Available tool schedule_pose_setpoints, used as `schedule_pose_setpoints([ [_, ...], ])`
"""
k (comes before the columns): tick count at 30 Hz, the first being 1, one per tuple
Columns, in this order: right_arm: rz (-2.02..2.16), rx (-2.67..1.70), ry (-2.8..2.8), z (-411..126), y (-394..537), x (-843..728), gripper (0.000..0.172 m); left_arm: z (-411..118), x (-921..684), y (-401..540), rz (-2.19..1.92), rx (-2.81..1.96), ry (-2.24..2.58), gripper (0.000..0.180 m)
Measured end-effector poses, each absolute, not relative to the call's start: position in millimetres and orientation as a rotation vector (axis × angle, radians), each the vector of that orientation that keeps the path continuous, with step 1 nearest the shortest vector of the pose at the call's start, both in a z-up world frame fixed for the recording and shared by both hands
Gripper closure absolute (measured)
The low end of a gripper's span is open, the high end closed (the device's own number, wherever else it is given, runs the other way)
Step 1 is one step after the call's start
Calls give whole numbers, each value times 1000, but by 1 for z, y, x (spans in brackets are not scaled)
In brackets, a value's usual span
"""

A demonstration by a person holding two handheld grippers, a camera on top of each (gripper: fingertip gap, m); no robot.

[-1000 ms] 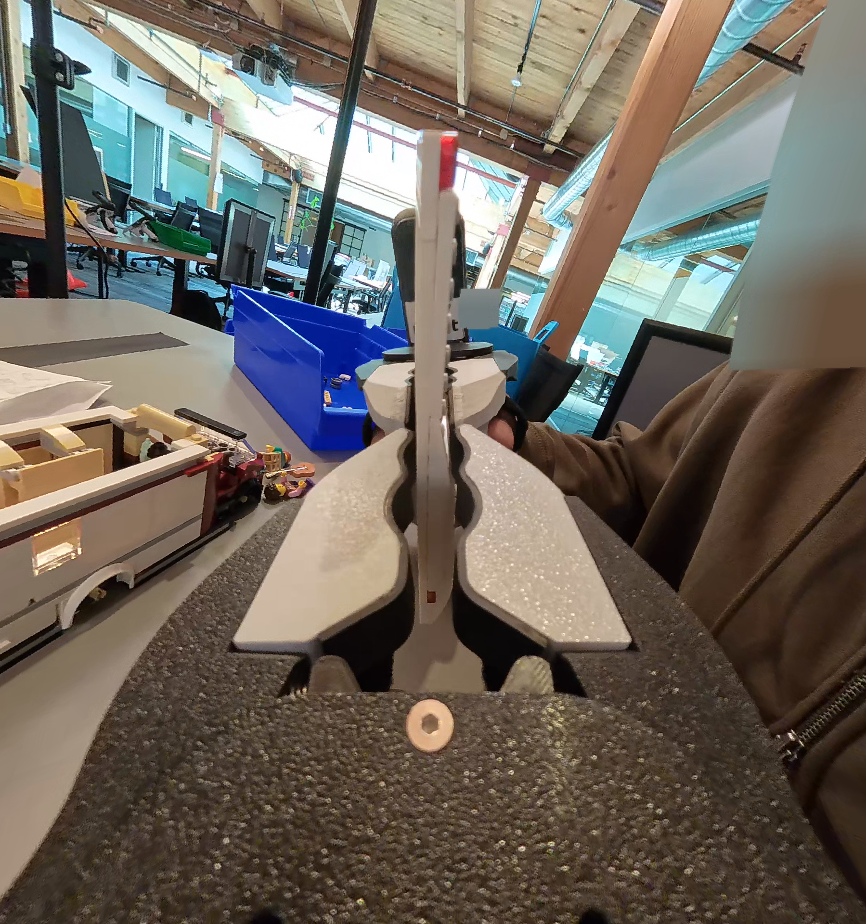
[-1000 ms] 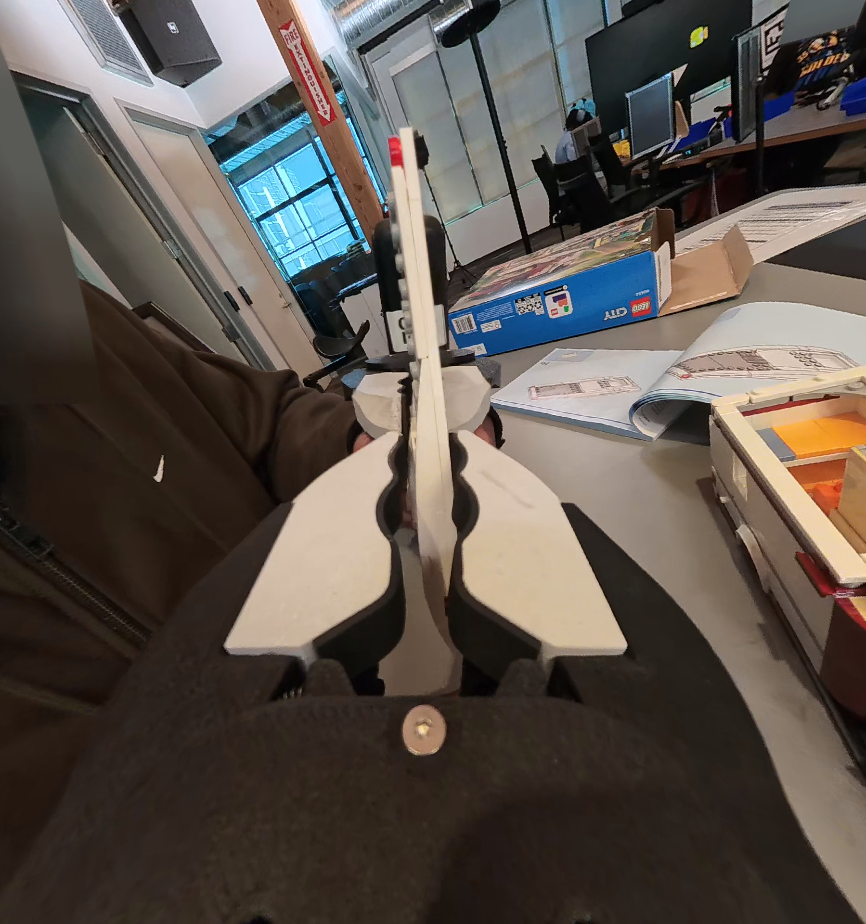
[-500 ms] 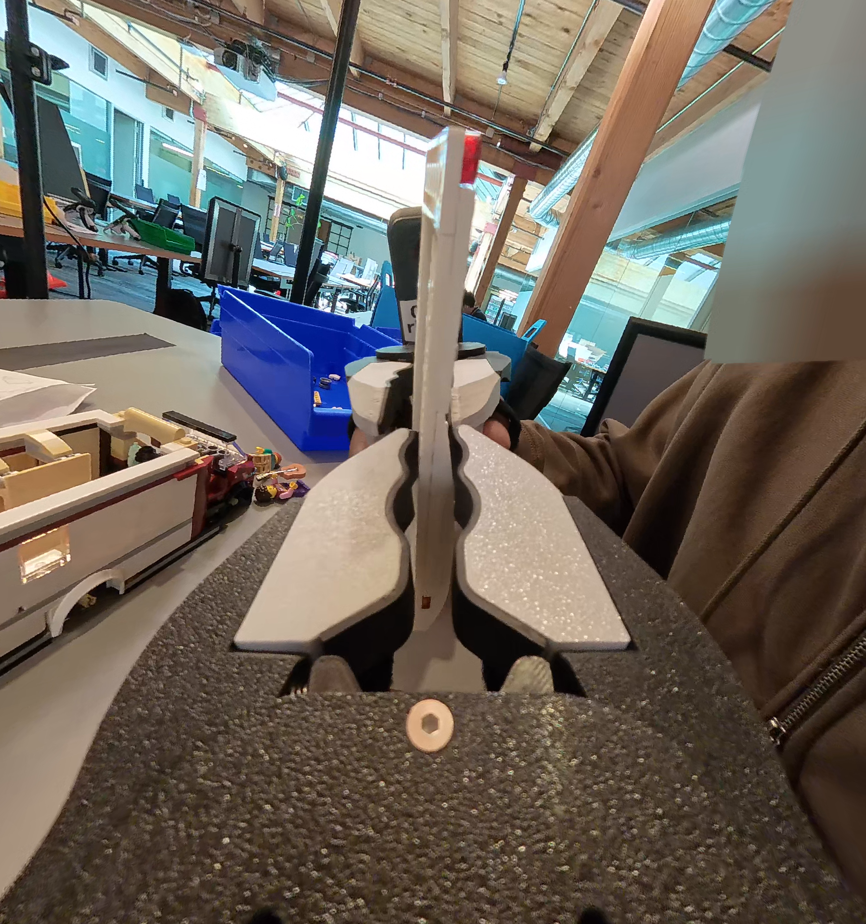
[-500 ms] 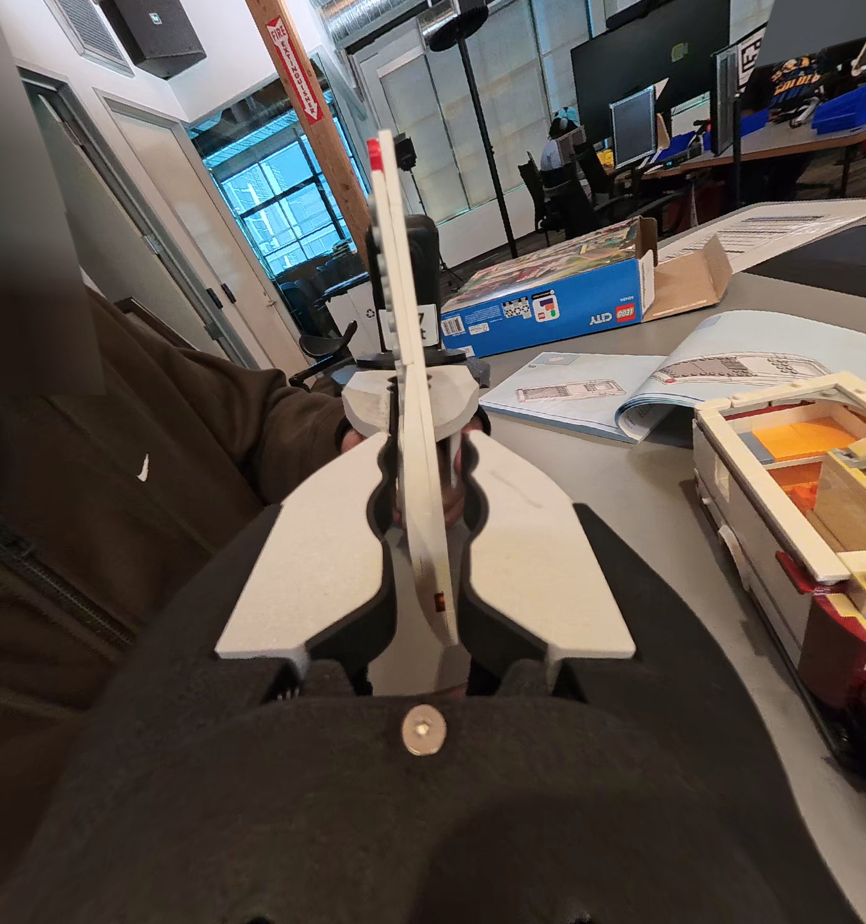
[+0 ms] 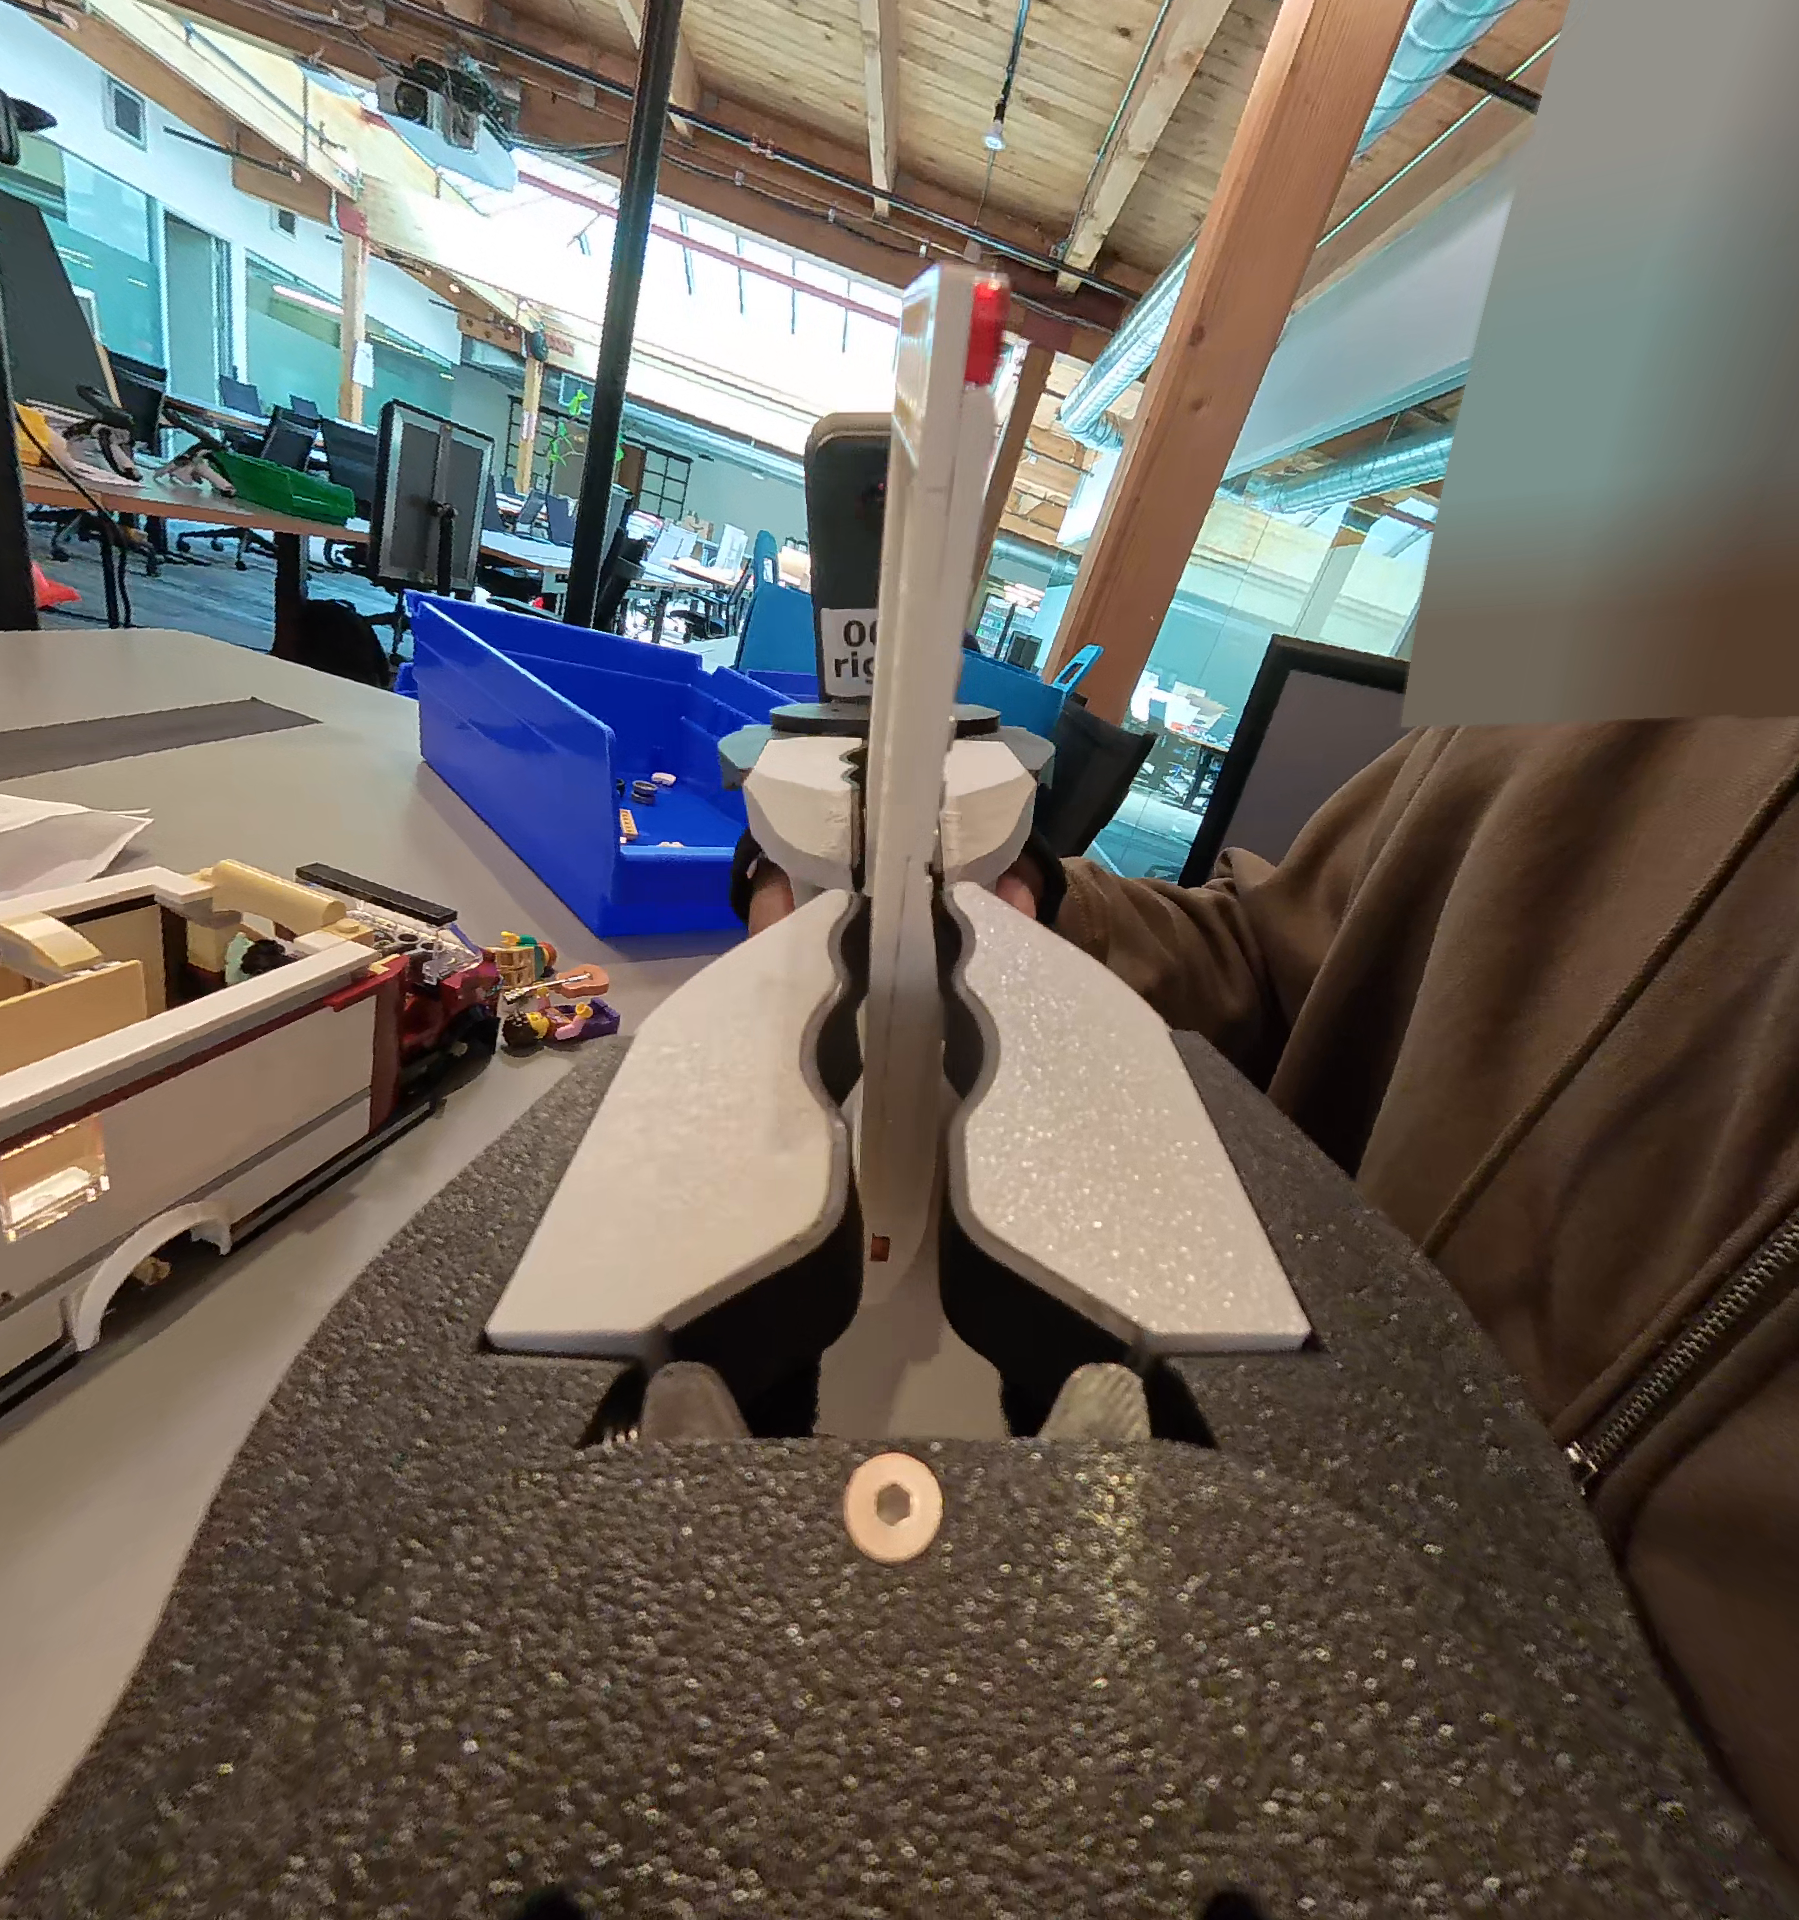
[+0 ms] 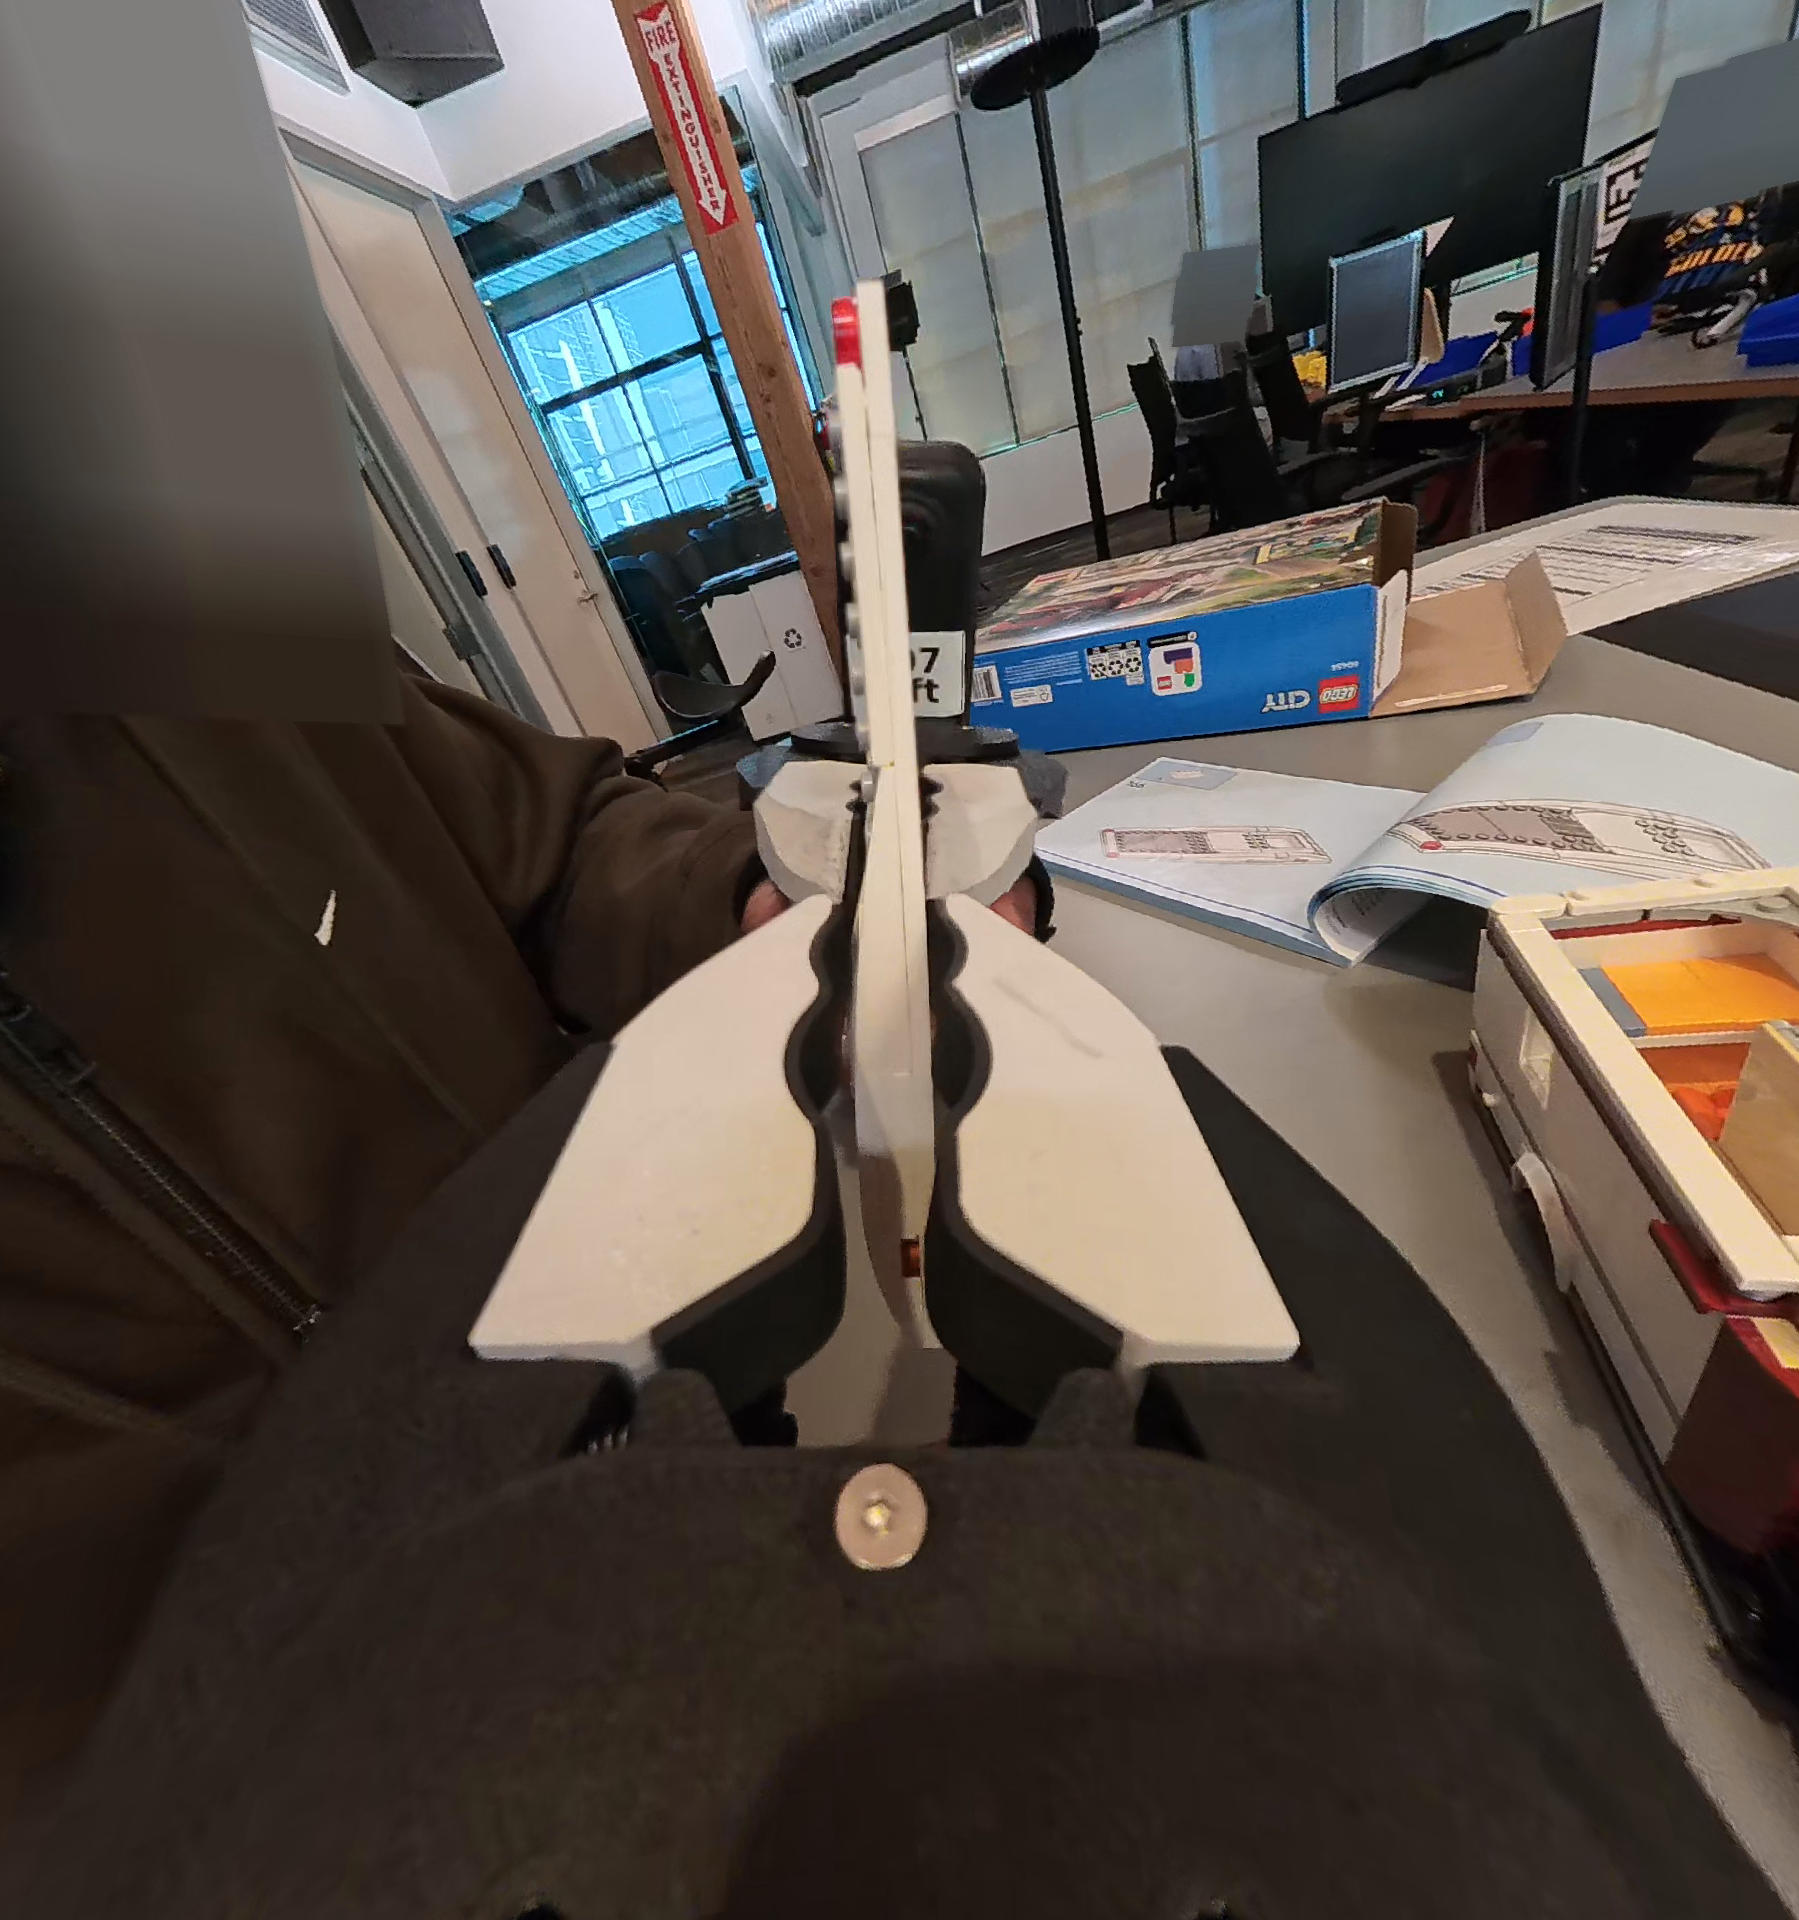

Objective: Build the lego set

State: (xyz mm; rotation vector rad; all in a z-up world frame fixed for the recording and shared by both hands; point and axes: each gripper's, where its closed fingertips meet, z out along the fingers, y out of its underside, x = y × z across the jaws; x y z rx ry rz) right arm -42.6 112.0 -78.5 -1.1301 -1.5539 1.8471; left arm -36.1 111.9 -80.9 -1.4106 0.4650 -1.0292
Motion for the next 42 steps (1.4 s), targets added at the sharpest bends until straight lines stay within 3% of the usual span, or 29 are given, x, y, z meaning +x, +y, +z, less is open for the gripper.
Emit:
schedule_pose_setpoints([
  [16,1899,-1160,-1469,-78,120,-46,159,-79,-43,117,-1004,-1428,414,162],
  [23,1894,-1176,-1447,-78,121,-48,159,-81,-47,119,-1010,-1444,400,168],
  [30,1813,-1199,-1453,-79,125,-50,149,-81,-46,117,-994,-1441,425,169],
  [42,1845,-1175,-1504,-81,115,-49,159,-83,-42,115,-1081,-1448,418,169],
])
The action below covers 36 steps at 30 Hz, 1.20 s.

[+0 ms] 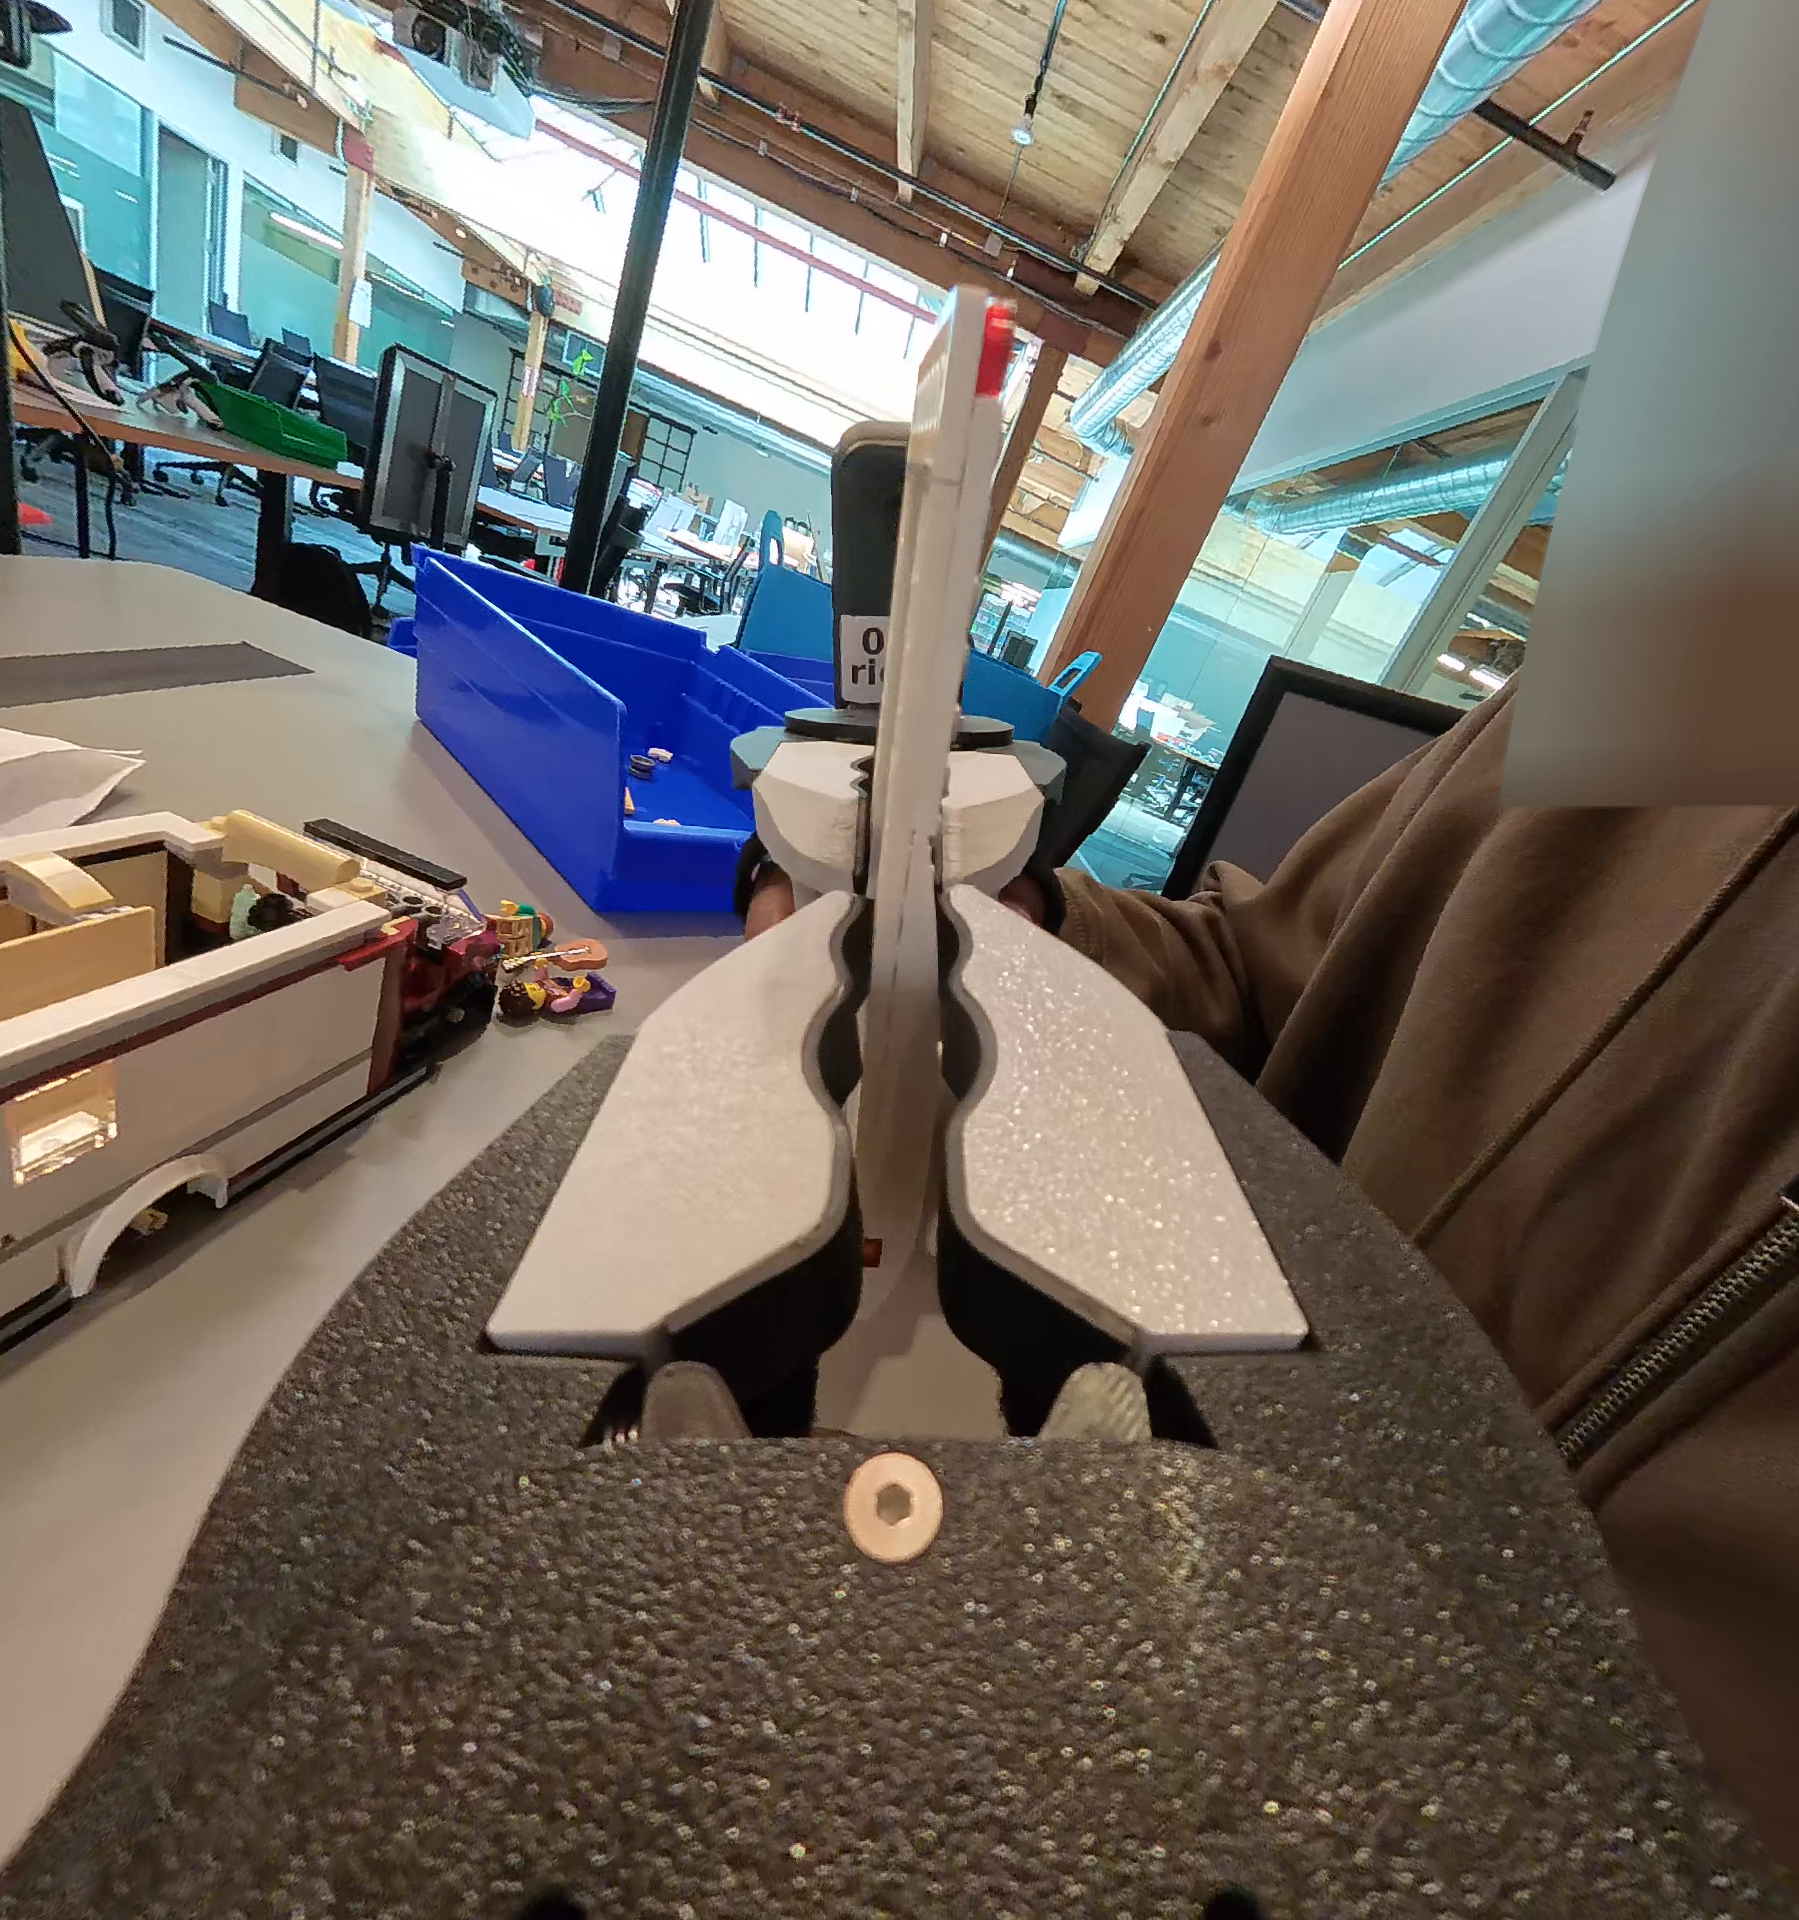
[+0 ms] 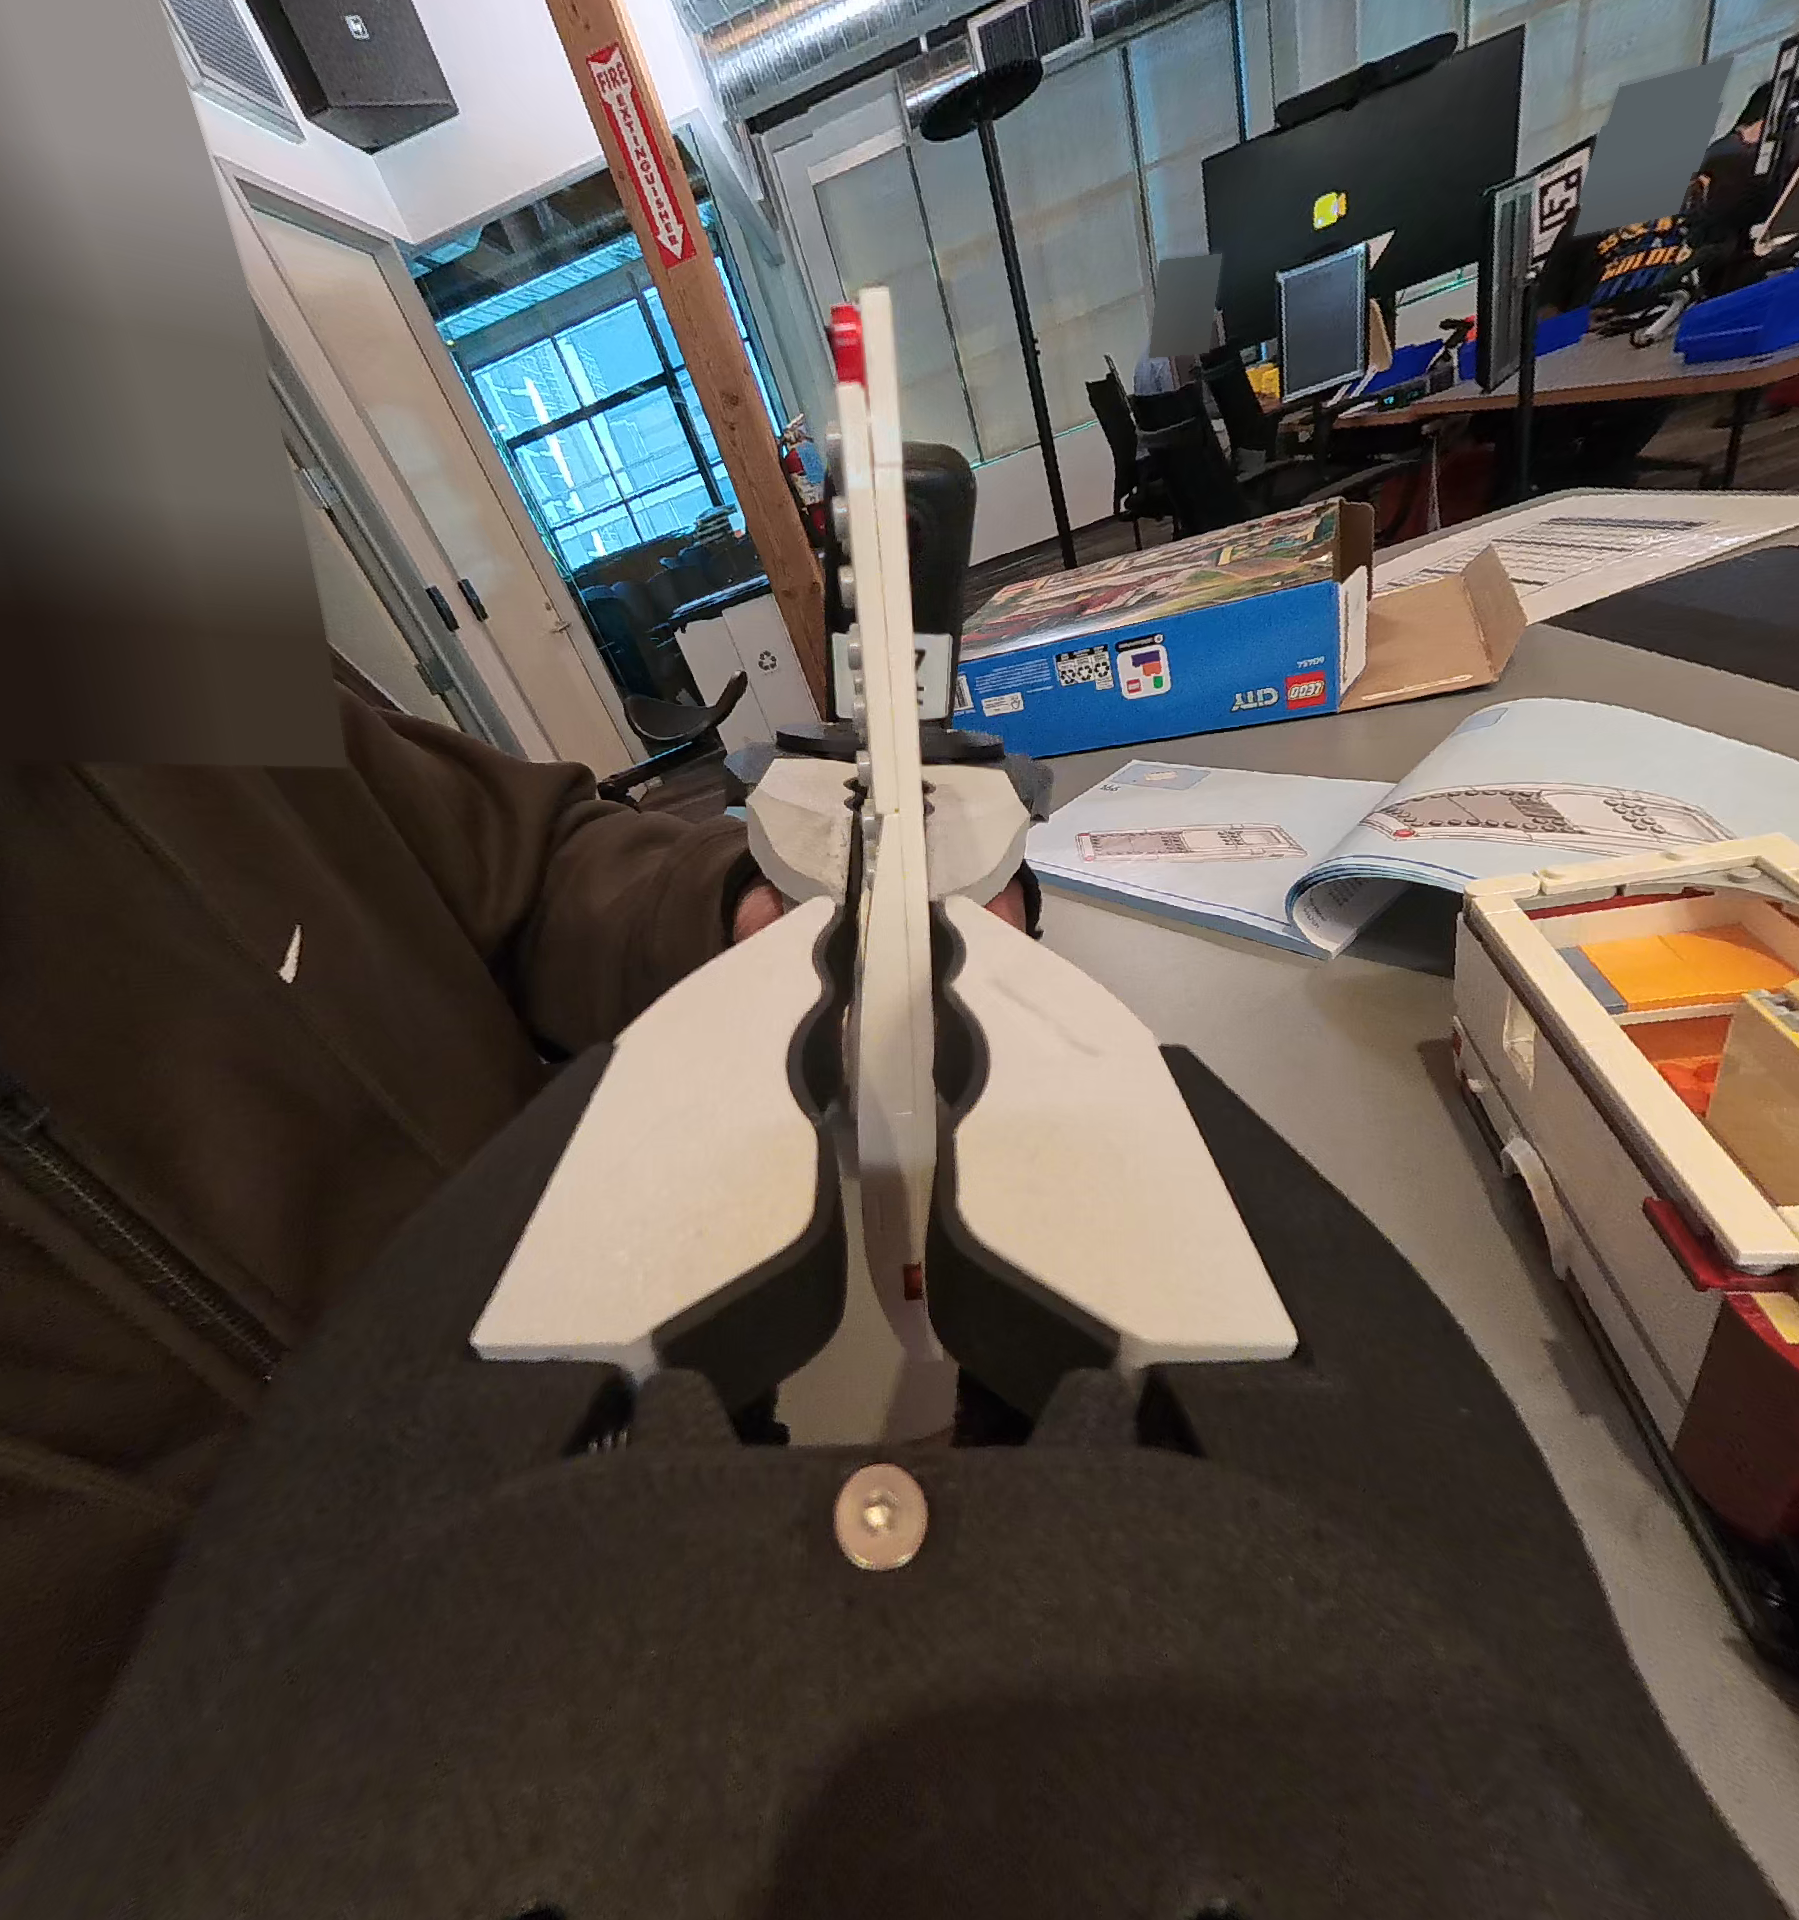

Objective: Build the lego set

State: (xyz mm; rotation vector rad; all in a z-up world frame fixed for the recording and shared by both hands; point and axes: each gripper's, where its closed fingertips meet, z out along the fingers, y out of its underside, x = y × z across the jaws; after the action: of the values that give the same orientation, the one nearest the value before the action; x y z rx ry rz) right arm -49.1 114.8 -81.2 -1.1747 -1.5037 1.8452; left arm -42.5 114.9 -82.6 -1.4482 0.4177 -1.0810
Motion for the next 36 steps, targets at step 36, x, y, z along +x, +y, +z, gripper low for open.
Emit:
schedule_pose_setpoints([
  [36,1912,-1391,-1412,-92,133,-55,145,-88,-64,127,-1131,-1479,251,168],
])
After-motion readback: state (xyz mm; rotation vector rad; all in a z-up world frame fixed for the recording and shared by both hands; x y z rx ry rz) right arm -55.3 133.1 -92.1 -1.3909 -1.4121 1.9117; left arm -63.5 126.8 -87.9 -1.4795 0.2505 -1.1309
